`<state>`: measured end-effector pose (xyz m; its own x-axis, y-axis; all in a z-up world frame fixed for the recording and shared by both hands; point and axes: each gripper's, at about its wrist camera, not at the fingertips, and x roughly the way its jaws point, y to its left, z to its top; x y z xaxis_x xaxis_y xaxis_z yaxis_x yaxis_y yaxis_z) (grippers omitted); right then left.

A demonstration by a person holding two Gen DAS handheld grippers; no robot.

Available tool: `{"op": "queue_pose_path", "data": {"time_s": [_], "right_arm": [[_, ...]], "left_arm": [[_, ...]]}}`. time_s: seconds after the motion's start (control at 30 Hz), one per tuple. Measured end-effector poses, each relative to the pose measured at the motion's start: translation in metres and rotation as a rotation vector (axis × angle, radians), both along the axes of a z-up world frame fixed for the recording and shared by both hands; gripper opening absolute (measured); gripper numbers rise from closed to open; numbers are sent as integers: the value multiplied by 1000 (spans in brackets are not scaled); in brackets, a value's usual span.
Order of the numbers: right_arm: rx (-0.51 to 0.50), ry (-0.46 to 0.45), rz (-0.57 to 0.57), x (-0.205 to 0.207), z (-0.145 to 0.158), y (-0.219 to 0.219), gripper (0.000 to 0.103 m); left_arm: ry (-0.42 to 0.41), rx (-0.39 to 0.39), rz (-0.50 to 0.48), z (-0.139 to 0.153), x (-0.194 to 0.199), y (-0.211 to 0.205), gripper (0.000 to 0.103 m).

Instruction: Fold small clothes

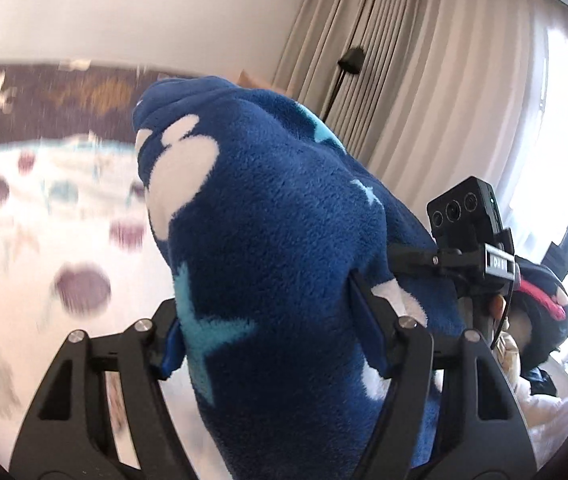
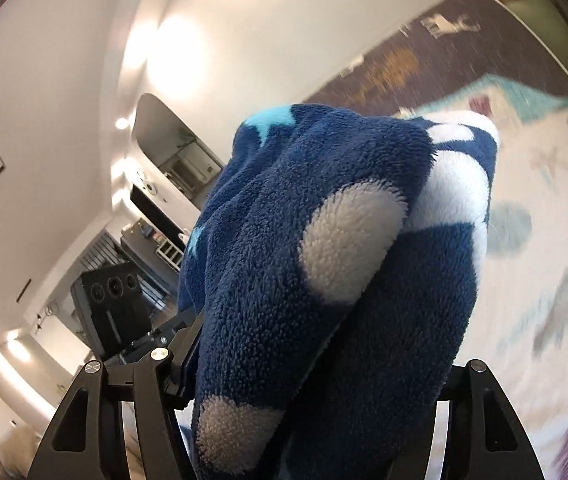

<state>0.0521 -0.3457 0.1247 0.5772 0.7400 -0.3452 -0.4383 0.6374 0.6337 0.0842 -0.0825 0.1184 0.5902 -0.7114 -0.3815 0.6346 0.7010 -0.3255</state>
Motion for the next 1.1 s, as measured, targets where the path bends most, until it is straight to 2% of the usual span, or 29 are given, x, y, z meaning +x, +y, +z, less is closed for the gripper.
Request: {"op": "queue_pose_path", "data": {"time_s": [0.17,0.27,0.43,0.5,0.6,0.73,1.1], "right_arm": [[-1,-95,1,30,67,-20,66],[-14,-138,-16,43,92,-28,67],[-35,-151,-66,76,116,-40,67],[-42,-145,-93,87,118,-62,67],[-47,-119,-135,133,129,-66,67],[-66,-86,-172,188,121,-76,67],[-60,20,-193,340,37,-100,67]], "left_arm": [[-102,39,2,60,33,-25,71],[-131,64,3,87,55,-40,71],[-134,84,15,105,98,-65,71],[-122,92,19,106,122,-78,71],[-106,110,37,102,162,-95,71],[-102,124,73,83,210,-107,71],[-28,158,144,1,333,-125,71]]}}
